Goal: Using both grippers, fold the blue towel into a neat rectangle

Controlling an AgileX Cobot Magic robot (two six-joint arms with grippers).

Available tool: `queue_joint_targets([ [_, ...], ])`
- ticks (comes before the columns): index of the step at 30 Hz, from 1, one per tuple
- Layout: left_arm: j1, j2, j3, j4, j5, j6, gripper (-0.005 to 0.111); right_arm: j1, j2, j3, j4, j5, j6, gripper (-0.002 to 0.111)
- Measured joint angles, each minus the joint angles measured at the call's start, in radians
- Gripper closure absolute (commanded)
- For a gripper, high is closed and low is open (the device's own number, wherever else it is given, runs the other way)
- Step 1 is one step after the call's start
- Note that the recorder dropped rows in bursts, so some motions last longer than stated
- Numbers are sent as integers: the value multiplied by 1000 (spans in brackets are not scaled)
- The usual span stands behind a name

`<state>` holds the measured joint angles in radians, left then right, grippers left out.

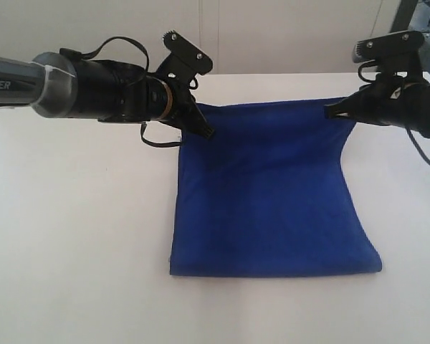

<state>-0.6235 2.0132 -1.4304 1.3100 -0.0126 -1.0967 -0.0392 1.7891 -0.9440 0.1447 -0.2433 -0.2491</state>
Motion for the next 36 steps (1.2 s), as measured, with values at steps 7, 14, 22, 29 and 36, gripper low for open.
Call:
queue_joint_targets([
  [7,26,24,-41,4,5,14,107,0,53,0,-5,-70,0,108],
  [14,37,66,-46,17,-14,33,107,0,90,-2,-16,-140,0,108],
  [22,37,77,-46,19,-16,70,107,0,129,-34,-20,-149,2,108],
  [29,38,106,-56,19,-9,122,107,8,165,-82,-27,-151,2,108],
  [36,43,148,-149,21,19,130,107,10,220,-116,-27,-149,9,108],
])
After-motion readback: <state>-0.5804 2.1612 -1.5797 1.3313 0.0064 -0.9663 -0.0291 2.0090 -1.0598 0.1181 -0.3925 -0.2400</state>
